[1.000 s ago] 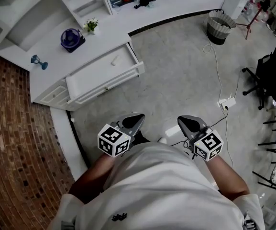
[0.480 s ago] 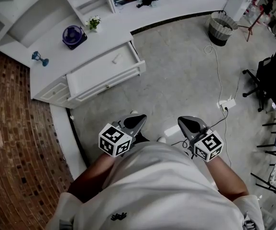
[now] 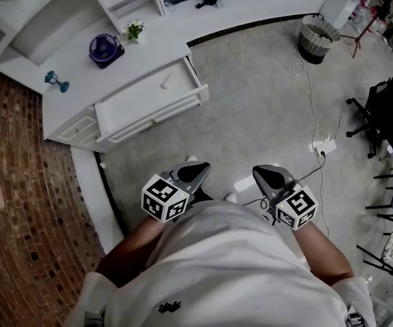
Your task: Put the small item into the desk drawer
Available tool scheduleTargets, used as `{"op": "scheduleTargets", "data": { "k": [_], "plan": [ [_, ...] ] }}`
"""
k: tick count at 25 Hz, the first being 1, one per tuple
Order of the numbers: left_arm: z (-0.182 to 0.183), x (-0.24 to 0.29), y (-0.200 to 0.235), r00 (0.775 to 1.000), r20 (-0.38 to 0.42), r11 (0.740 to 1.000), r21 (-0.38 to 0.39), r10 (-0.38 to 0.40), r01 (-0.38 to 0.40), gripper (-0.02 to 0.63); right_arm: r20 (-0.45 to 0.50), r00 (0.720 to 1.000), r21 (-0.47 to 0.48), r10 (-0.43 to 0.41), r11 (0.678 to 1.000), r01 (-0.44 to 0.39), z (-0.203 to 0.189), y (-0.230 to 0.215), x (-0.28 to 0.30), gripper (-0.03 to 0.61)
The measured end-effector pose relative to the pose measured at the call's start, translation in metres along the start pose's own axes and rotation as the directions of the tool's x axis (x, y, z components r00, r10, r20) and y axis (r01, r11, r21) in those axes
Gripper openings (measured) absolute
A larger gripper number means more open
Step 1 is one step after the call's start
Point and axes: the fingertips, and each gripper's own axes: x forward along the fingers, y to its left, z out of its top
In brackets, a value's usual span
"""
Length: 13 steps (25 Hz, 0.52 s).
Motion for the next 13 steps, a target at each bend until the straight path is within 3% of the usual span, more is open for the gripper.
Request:
{"op": "scheduleTargets", "data": {
  "k": [13],
  "plan": [
    [-0.001,0.011,0.013,1.000,-0.023,1.000,-0.027,0.010,-0.011,0.006,-0.010,1.000,0.015,0.018,1.000,-0.018,-0.001,-0.011,0.011,0.011]
  ]
}}
